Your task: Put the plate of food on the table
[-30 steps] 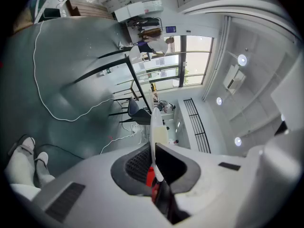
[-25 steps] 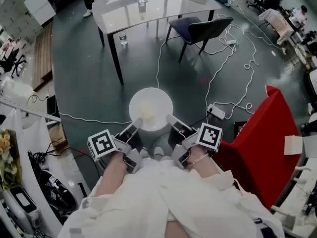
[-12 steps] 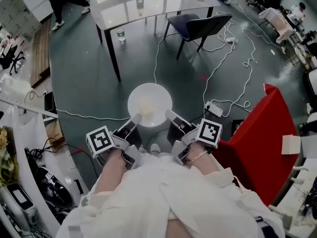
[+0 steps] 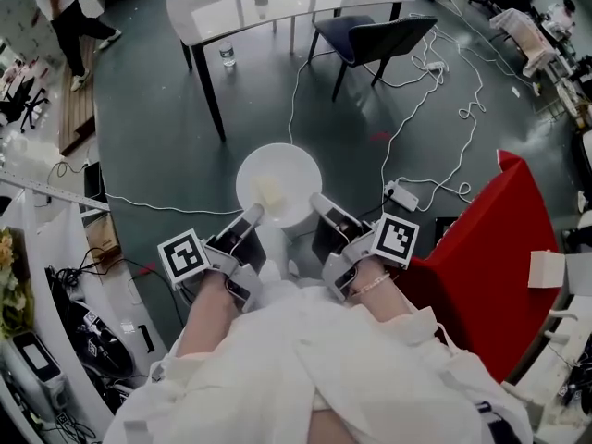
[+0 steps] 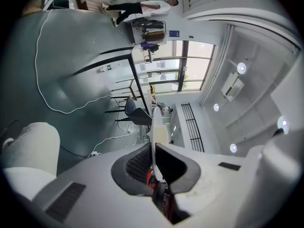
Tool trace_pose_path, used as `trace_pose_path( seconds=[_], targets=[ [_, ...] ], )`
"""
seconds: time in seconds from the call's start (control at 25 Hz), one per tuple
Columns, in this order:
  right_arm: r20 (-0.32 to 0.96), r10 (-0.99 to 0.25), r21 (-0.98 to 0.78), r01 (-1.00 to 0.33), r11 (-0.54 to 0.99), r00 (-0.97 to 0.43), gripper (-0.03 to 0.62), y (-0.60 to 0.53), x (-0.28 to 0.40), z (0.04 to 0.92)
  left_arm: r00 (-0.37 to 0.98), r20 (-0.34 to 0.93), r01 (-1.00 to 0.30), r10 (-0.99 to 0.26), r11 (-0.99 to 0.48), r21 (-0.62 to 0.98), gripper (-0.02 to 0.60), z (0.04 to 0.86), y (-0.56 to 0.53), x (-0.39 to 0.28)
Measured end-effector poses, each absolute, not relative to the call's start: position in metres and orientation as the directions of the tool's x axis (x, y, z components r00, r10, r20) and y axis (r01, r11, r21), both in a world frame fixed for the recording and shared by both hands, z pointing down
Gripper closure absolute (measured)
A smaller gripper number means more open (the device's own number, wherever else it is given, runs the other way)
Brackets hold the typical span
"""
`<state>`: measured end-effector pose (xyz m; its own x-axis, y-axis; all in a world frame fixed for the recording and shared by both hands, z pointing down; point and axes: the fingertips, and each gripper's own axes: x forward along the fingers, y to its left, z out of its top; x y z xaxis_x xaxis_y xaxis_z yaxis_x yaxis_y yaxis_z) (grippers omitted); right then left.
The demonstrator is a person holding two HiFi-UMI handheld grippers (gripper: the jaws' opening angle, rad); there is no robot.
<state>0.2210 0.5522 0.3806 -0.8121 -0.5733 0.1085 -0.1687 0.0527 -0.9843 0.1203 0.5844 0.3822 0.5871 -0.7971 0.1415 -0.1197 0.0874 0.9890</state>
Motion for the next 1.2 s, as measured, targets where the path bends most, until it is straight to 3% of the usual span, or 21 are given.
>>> trace_pose_path(
  seconds=[0.88,1.2],
  targets=[
    [0.113,-0.59,-0.987,-0.158,0.025,-0.8,0.583,0.48,0.201,0.395,0.583,0.147,-0.12,-0.799,0.094,0.988,0.557,0.397,0.507,0.098],
    [0.125,-0.614,-0.986,-0.169,0.013,-0.779,0.583,0.376,0.159,0.392,0.606,0.156,-0.127,-0.78,0.099,0.987,0.558,0.394,0.403,0.056]
  ],
)
